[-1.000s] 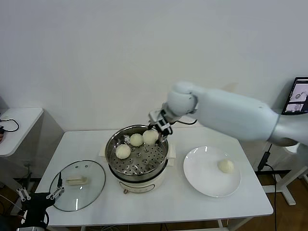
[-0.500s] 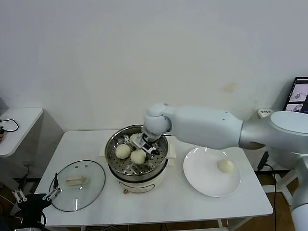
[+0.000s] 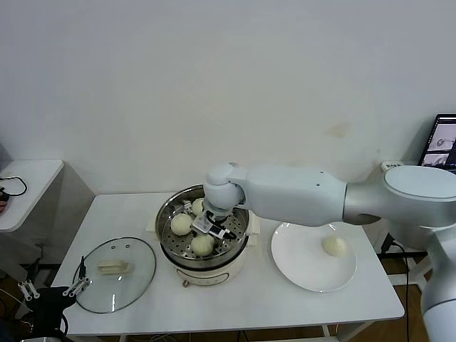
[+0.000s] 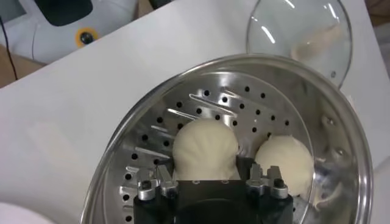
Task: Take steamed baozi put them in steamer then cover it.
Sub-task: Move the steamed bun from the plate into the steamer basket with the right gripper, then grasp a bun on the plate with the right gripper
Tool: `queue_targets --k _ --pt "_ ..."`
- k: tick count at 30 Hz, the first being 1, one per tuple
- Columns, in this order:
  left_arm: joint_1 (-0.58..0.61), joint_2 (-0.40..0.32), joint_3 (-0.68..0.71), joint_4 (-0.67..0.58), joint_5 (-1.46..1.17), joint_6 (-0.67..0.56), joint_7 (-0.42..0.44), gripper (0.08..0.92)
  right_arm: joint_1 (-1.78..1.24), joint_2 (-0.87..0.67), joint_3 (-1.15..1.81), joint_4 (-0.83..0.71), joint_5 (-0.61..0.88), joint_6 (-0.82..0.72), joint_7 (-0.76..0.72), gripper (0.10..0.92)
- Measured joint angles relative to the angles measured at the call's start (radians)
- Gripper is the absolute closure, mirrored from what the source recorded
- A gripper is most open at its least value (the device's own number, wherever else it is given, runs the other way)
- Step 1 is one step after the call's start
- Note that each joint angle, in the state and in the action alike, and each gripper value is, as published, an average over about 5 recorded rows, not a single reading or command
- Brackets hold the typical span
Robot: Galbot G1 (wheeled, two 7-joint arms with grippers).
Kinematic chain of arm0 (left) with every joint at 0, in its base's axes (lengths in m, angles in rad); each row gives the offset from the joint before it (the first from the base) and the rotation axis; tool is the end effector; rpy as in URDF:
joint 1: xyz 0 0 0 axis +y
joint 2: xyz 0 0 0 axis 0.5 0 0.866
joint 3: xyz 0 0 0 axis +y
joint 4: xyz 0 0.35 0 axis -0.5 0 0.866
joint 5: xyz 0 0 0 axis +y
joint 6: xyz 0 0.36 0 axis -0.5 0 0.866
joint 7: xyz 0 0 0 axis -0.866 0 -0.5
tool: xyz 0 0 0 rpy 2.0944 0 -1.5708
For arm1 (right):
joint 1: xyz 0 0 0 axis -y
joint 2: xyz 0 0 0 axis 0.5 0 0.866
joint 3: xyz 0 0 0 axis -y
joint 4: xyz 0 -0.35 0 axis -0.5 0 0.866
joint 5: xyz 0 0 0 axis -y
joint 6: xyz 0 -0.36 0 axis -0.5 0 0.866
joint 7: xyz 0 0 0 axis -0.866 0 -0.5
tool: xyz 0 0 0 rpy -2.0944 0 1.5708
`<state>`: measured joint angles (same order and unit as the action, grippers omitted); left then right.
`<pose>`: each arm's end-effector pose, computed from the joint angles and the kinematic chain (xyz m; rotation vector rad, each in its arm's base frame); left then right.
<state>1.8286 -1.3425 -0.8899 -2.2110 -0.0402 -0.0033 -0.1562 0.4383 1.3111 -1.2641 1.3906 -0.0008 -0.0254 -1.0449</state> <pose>0.1153 0.1313 -0.2665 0.4344 -2.9945 -0.5743 0.4812 0.2278 -0.1176 2.0236 -0.7799 2.0920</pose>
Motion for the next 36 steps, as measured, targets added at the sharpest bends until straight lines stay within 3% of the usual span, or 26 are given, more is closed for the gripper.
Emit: queue_targets --k 5,8,21,36 --pt "0.001 0.0 0.0 -0.001 0.0 0.0 0.0 0.177 0.012 -0.005 0.002 0.012 0.01 0.007 -0.009 0.235" --pt "0.001 0.003 -0.001 -0.002 0.0 0.0 0.0 0.177 0.025 -0.015 0.008 0.021 0.02 0.008 -0.017 0.207" --pt "-0.02 0.028 -0.002 0.007 -0.003 0.001 0.005 0.177 0.096 -0.155 0.075 0.075 0.071 -0.057 -0.06 0.203" --pt "-0.052 0.057 0.023 0.012 0.005 0.017 0.013 0.177 0.014 -0.552 0.217 0.152 0.027 -0.193 -0.097 0.203"
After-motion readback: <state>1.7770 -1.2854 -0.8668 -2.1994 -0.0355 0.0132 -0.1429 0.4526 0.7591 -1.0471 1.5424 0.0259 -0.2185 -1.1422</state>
